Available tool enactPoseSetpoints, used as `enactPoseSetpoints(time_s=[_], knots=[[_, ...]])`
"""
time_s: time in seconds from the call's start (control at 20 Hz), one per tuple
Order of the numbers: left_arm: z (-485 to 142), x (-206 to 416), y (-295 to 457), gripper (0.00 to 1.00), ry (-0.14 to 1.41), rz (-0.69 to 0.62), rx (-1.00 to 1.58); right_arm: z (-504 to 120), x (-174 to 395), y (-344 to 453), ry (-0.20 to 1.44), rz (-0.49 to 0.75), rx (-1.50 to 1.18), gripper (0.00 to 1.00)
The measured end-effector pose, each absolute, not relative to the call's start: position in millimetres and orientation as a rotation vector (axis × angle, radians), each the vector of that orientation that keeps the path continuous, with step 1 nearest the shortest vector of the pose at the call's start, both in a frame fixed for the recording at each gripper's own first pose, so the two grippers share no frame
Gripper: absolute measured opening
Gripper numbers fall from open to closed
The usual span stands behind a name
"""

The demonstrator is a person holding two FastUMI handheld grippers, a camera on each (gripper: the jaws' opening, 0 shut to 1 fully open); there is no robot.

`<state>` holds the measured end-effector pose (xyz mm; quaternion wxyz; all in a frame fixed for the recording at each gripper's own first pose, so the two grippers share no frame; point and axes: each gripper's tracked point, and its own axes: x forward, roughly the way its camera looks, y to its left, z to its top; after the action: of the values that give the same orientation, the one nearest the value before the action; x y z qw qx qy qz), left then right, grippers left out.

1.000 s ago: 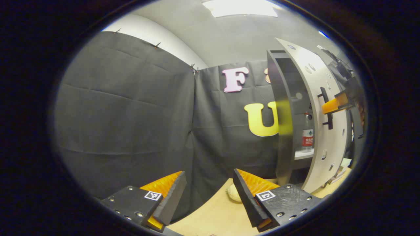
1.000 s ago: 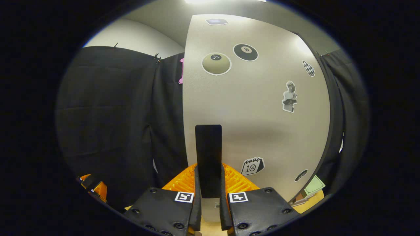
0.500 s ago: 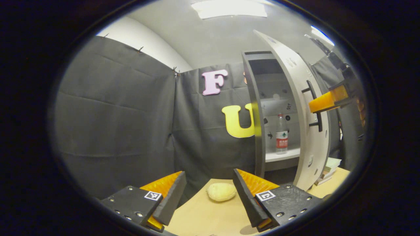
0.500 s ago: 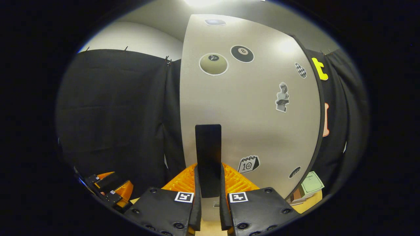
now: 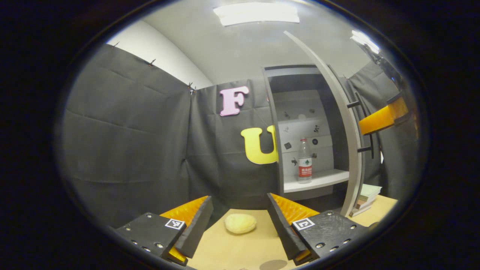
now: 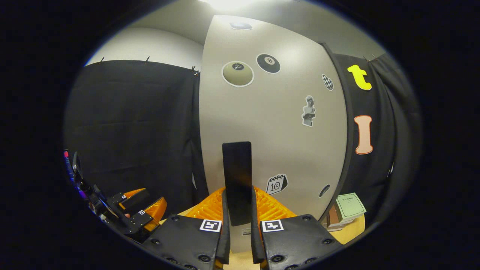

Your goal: Open the cabinet door with the right hand, grasp the bottle in the cabinet with the left hand and place it on the coaster, then close the cabinet door with the right hand.

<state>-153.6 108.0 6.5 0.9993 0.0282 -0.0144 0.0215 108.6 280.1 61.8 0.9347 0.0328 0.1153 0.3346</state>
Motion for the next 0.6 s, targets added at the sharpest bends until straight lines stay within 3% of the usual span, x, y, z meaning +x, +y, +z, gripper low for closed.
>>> enactPoseSetpoints(time_s=[0.6], knots=[[12.8,-162.8,21.8,0.86,-0.041,-0.089,0.046,61.0,103.8,250.2,0.243,0.653,0.081,0.25]])
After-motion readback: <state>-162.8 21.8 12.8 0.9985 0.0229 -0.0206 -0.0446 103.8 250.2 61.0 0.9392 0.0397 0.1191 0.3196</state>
